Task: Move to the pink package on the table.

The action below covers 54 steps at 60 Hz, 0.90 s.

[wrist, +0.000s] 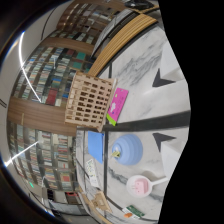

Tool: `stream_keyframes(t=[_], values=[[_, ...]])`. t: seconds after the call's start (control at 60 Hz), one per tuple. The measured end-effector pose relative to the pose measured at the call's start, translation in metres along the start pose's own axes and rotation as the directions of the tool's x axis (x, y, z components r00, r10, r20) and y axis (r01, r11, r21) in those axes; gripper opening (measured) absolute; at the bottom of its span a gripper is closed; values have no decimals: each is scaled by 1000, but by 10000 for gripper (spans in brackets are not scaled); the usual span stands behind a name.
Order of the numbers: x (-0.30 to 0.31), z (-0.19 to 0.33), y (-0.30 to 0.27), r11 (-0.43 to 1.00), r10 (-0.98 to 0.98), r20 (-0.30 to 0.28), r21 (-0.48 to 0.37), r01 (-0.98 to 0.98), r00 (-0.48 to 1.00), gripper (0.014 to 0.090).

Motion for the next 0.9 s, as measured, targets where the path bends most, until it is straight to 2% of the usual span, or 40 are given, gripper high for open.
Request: stream_keyframes(t=[0.217,0.467,0.683,0.9], values=[[38,87,-39,1000,3,-15,26,-3,1000,860],[52,172,-66,1000,4,9,15,-4,1000,856],[56,213,-65,1000,7,34,-4,-7,999,858],[54,224,-67,1000,20,49,-11,-19,999,857]])
